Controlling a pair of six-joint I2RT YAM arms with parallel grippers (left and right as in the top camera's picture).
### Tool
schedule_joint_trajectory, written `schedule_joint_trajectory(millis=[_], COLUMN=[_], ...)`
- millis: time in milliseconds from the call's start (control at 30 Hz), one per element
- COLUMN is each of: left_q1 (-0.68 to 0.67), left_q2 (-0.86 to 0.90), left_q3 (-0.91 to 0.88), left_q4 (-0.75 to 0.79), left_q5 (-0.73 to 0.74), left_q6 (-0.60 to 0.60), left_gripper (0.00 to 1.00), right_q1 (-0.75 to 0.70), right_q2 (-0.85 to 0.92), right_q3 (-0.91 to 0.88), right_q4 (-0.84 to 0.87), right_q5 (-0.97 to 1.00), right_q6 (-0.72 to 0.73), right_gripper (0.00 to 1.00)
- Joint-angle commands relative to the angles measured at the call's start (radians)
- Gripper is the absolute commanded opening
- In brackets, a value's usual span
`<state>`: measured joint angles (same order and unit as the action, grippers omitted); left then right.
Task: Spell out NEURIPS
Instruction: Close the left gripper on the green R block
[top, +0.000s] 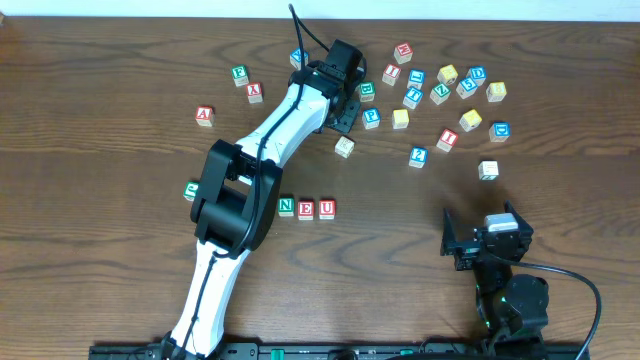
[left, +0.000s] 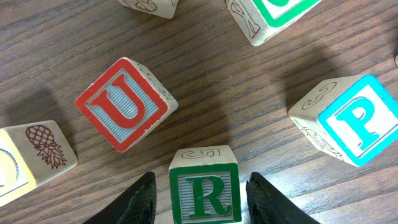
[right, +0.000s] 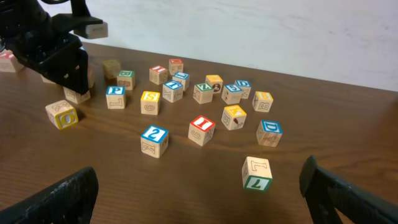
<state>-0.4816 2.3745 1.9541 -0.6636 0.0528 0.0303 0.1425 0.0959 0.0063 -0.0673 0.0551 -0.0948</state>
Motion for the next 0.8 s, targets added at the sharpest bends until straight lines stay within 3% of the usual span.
schedule_joint_trajectory(millis=[0, 767], left_q1=[-0.001, -0.002], left_q2=[0.027, 0.044], left_q3=[0.026, 0.027], left_q4=[0.0, 0.011], left_q5=[-0.012, -0.012], left_q6=[0.003, 0.003], left_gripper=[0.46, 0.43], right_q1=[-0.005, -0.005], right_q2=[-0.004, -0.004], right_q3=[-0.001, -0.001], right_q4=[-0.004, -0.004], right_q5=[-0.002, -0.003], right_q6=[0.004, 0.004], right_gripper=[0.99, 0.99])
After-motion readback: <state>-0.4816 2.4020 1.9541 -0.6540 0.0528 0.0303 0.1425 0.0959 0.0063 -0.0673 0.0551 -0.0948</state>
